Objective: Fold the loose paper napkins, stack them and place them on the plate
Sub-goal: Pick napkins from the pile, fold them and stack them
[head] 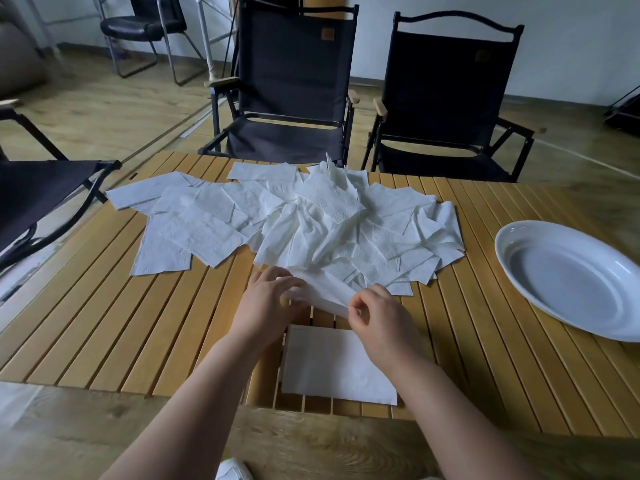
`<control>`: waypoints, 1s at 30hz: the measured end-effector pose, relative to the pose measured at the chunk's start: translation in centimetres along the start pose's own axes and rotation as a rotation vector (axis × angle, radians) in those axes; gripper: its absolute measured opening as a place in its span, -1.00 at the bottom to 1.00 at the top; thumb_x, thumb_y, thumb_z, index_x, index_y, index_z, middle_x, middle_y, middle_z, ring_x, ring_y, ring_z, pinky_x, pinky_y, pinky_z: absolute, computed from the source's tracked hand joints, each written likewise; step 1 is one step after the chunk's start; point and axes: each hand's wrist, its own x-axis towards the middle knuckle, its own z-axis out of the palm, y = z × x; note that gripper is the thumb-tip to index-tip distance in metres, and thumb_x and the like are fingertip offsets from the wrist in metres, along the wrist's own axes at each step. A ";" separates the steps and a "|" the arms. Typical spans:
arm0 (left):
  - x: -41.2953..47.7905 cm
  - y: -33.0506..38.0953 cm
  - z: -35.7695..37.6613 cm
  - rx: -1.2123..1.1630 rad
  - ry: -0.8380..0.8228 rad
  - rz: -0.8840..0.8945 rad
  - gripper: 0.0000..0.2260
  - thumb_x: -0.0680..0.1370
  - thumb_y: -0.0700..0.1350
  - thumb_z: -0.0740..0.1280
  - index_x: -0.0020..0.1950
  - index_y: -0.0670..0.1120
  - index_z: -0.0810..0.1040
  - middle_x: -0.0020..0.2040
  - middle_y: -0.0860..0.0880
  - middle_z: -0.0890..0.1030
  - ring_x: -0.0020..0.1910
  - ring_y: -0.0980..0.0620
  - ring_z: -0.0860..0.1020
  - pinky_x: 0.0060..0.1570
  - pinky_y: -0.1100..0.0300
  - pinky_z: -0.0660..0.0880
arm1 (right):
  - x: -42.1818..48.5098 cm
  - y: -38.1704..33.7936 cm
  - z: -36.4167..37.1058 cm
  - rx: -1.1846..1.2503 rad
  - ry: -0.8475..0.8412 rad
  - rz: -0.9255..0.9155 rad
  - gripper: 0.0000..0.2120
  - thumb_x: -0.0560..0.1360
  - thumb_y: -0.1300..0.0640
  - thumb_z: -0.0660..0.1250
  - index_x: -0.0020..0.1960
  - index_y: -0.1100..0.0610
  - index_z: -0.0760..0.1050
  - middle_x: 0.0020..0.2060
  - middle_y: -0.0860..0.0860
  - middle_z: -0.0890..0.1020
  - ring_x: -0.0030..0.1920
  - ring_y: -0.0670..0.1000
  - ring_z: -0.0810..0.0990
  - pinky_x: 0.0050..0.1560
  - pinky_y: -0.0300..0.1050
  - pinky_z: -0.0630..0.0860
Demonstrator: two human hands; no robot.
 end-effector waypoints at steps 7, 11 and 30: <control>0.2 0.1 -0.2 0.021 0.054 -0.063 -0.68 0.51 -0.01 0.46 0.26 0.11 0.59 0.33 0.06 0.42 0.31 0.03 0.28 0.22 0.12 0.34 | -0.1 0.1 -1.3 0.115 0.002 -0.178 -0.90 0.51 0.14 0.37 -0.14 -0.01 0.49 -0.11 -0.18 0.55 0.04 -0.20 0.48 -0.04 -0.44 0.37; 0.3 0.3 -0.6 0.022 0.093 -0.059 -0.89 0.52 -0.03 0.45 0.04 0.12 0.66 0.32 0.06 0.44 0.31 0.02 0.28 0.17 0.16 0.31 | -0.6 0.1 -2.3 0.231 -0.054 -0.176 -0.92 0.51 0.14 0.39 -0.12 -0.02 0.54 0.00 -0.25 0.59 0.14 -0.24 0.52 0.09 -0.48 0.42; -1.7 3.1 -3.8 -0.734 -0.197 -0.017 -0.90 0.60 -0.20 0.34 0.01 -0.21 0.63 -0.09 -0.15 0.66 -0.09 0.00 0.63 -0.02 0.17 0.51 | -1.2 1.2 -4.8 0.704 0.022 0.175 -0.89 0.63 0.15 0.24 -0.08 0.04 0.44 -0.55 -0.11 0.37 -0.54 -0.10 0.22 -0.48 -0.23 0.18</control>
